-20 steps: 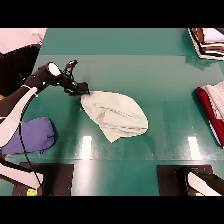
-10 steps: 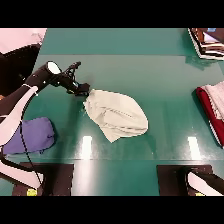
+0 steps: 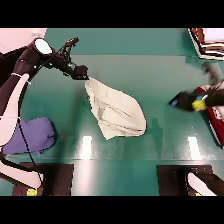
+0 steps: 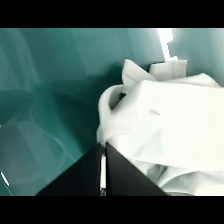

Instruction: Fold the shirts.

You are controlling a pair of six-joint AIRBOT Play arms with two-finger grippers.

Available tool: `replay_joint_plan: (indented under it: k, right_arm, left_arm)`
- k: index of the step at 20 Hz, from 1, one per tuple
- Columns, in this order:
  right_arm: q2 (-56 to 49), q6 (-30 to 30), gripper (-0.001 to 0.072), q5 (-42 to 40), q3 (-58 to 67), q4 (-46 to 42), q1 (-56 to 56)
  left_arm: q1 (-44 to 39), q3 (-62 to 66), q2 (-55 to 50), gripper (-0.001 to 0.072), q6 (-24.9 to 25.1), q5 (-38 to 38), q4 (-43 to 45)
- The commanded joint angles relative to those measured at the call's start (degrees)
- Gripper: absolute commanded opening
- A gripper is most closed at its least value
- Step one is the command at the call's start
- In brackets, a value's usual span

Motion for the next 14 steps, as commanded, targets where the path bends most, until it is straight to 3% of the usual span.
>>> replay_joint_plan:
  k: [1, 5, 8, 9, 11, 12, 14]
  right_arm:
    - [-1.7, -1.1, 0.0449, -7.9, -18.3, 6.0, 3.4]
    - [-9.6, -3.7, 0.0449, -18.0, -22.0, 14.1, 12.9]
    - [-16.6, -3.7, 0.0448, -19.7, -17.6, 14.4, 18.2]
    - [-18.4, -3.7, 0.0404, -19.7, -16.0, 13.7, 19.4]
    - [-21.0, -3.7, 0.0095, -19.6, -12.5, 10.9, 21.3]
    - [-21.3, -3.6, 0.0018, -19.6, -10.8, 9.2, 21.6]
    - [-18.7, -3.0, 0.0017, -19.0, -7.4, 5.5, 20.6]
  left_arm:
    - [-0.1, 1.4, 0.0, 0.0021, 0.0, -0.4, -0.1]
    - [-0.1, 1.4, 0.0, 0.0021, -0.5, -0.2, -0.1]
    - [-0.1, 1.4, 0.0, 0.0021, -0.5, -0.2, -0.1]
    - [-0.1, 1.4, 0.0, 0.0021, -0.5, -0.2, -0.1]
    - [-0.1, 1.5, 0.1, 0.002, -0.5, -0.2, 0.0]
    - [-0.1, 1.5, 0.6, 0.002, -0.5, -0.2, 0.6]
    - [0.0, 1.8, 3.4, 0.002, -0.5, 0.6, 3.4]
